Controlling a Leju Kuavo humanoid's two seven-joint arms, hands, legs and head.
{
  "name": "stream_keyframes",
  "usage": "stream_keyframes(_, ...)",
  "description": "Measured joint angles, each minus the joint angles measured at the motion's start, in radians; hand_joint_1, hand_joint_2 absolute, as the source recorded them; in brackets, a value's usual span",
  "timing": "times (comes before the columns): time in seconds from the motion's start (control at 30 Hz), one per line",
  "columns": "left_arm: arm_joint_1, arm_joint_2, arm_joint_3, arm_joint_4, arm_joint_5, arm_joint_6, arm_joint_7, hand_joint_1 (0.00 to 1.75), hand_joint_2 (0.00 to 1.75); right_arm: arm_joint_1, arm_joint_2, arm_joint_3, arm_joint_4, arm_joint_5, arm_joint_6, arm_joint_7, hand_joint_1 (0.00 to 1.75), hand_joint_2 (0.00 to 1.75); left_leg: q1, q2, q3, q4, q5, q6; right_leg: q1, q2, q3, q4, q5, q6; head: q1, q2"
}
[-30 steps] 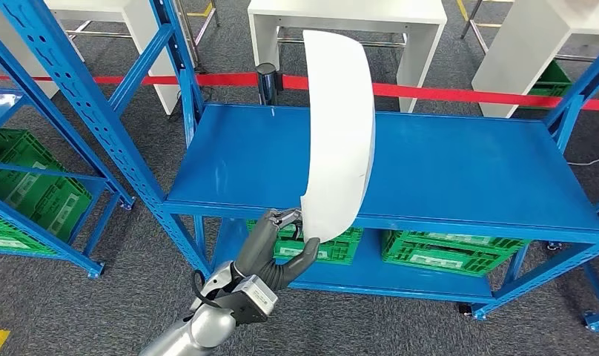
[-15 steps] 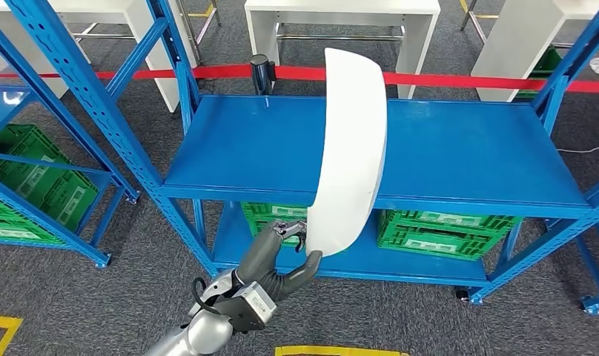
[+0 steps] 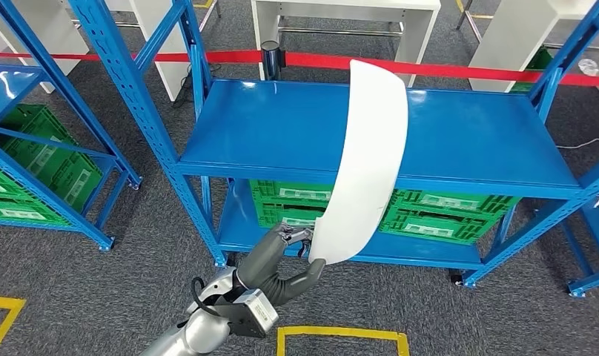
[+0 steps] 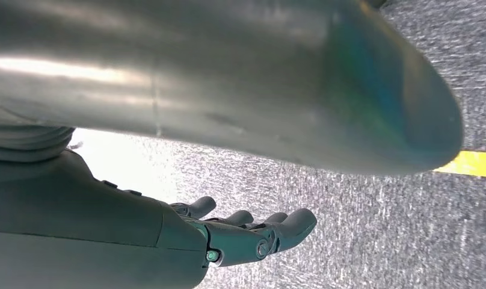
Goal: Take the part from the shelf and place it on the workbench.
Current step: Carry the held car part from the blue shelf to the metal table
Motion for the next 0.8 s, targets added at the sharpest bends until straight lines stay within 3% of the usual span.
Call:
stream_keyframes(0.07,0.001,0.000,0.007,0.000,-0.005,0.000,0.002,1.75,1.75,-0.003,0.000,0.003,0.000,0.003,0.004,0.000,0.00,0.00,-0.002,0.000,-0.011,0.010,0.011,-0.012,0.005,0.002,0.054,-0.087,-0.013,-0.015,0.000,0.000)
stream_keyframes(0.17,0.010,0.001,0.017,0.001,-0.016,0.009,0.000,1.75,1.75,-0.002,0.001,0.008,0.000,0.008,0.008,-0.007,0.00,0.00,-0.001,-0.002,-0.018,0.011,0.022,-0.032,0.006,0.002,0.044,-0.099,-0.003,-0.040,0.001,0.000)
stream_keyframes(0.2,0.014,0.001,0.020,0.001,-0.024,0.016,0.000,1.75,1.75,-0.002,0.002,0.009,0.000,0.008,0.008,-0.007,0.00,0.00,0.000,-0.003,-0.026,0.023,0.002,-0.039,0.004,0.000,0.035,-0.101,0.008,-0.048,0.000,0.000)
stream_keyframes(0.23,0.018,0.002,0.023,0.001,-0.031,0.023,0.001,1.75,1.75,-0.002,0.003,0.011,0.000,0.009,0.008,-0.005,0.00,0.00,0.002,-0.004,-0.038,0.052,-0.037,-0.046,0.002,-0.002,0.025,-0.102,0.019,-0.055,-0.001,0.000)
stream_keyframes(0.3,0.023,0.002,0.028,0.002,-0.042,0.032,0.002,1.75,1.75,-0.002,0.004,0.014,0.000,0.013,0.008,0.000,0.00,0.00,0.006,-0.004,-0.067,0.161,-0.140,-0.058,0.001,-0.004,-0.001,-0.101,0.040,-0.062,-0.003,0.000)
stream_keyframes(0.33,0.026,0.003,0.030,0.002,-0.045,0.036,0.003,1.75,1.75,-0.002,0.004,0.015,0.000,0.015,0.009,0.003,0.00,0.00,0.007,-0.004,-0.076,0.223,-0.174,-0.062,0.002,-0.005,-0.015,-0.100,0.051,-0.062,-0.003,0.000)
stream_keyframes(0.37,0.029,0.003,0.032,0.002,-0.049,0.040,0.003,1.75,1.75,-0.002,0.004,0.015,0.000,0.016,0.009,0.006,0.00,0.00,0.008,-0.004,-0.078,0.270,-0.184,-0.064,0.002,-0.006,-0.028,-0.099,0.062,-0.062,-0.003,0.000)
stream_keyframes(0.4,0.033,0.004,0.034,0.002,-0.052,0.043,0.004,1.75,1.75,-0.002,0.004,0.016,0.000,0.016,0.010,0.008,0.00,0.00,0.009,-0.004,-0.066,0.288,-0.170,-0.064,0.001,-0.006,-0.042,-0.097,0.072,-0.060,-0.003,0.000)
stream_keyframes(0.43,0.036,0.004,0.035,0.002,-0.055,0.046,0.006,1.75,1.75,-0.001,0.004,0.016,0.000,0.016,0.010,0.009,0.00,0.00,0.009,-0.004,-0.039,0.272,-0.142,-0.064,0.001,-0.007,-0.056,-0.096,0.082,-0.058,-0.003,0.000)
stream_keyframes(0.47,0.038,0.004,0.036,0.002,-0.058,0.048,0.007,1.75,1.75,-0.001,0.005,0.016,0.000,0.015,0.009,0.009,0.00,0.00,0.009,-0.004,0.005,0.224,-0.113,-0.061,0.001,-0.007,-0.068,-0.094,0.091,-0.055,-0.003,0.000)
stream_keyframes(0.5,0.039,0.004,0.037,0.002,-0.061,0.050,0.009,1.75,1.75,-0.001,0.005,0.016,0.000,0.014,0.009,0.006,0.00,0.00,0.009,-0.005,0.059,0.153,-0.104,-0.058,0.002,-0.007,-0.077,-0.093,0.100,-0.051,-0.003,0.000)
stream_keyframes(0.57,0.039,0.002,0.037,0.001,-0.067,0.054,0.013,1.75,1.75,-0.001,0.006,0.017,0.000,0.014,0.008,0.002,0.00,0.00,0.005,-0.008,0.143,0.025,-0.118,-0.046,0.003,-0.007,-0.087,-0.093,0.117,-0.039,-0.003,0.000)
stream_keyframes(0.6,0.039,0.001,0.037,0.001,-0.070,0.055,0.016,1.75,1.75,-0.002,0.006,0.017,0.000,0.014,0.008,0.002,0.00,0.00,0.001,-0.009,0.159,-0.008,-0.129,-0.039,0.003,-0.007,-0.089,-0.095,0.126,-0.033,-0.002,0.000)
stream_keyframes(0.67,0.040,0.000,0.037,0.001,-0.075,0.055,0.026,1.75,1.75,-0.001,0.006,0.017,0.000,0.014,0.008,0.005,0.00,0.00,-0.001,-0.007,0.151,-0.021,-0.119,-0.020,0.001,-0.007,-0.092,-0.100,0.139,-0.020,-0.002,0.000)
stream_keyframes(0.7,0.040,-0.001,0.037,0.002,-0.078,0.055,0.031,1.75,1.75,0.000,0.006,0.017,0.000,0.014,0.007,0.006,0.00,0.00,-0.001,-0.005,0.146,-0.023,-0.109,-0.010,0.000,-0.006,-0.097,-0.094,0.128,-0.013,-0.002,0.000)
stream_keyframes(0.73,0.040,-0.002,0.037,0.002,-0.083,0.055,0.035,1.75,1.75,0.001,0.006,0.017,0.000,0.014,0.007,0.007,0.00,0.00,0.001,-0.003,0.138,-0.026,-0.098,0.000,-0.001,-0.005,-0.107,-0.071,0.098,-0.009,-0.001,0.000)
stream_keyframes(0.8,0.040,-0.005,0.037,0.004,-0.088,0.051,0.040,1.75,1.75,0.002,0.006,0.018,0.000,0.014,0.006,0.004,0.00,0.00,0.000,0.000,0.114,-0.026,-0.074,0.012,-0.001,-0.004,-0.140,0.028,0.001,-0.004,-0.001,0.000)
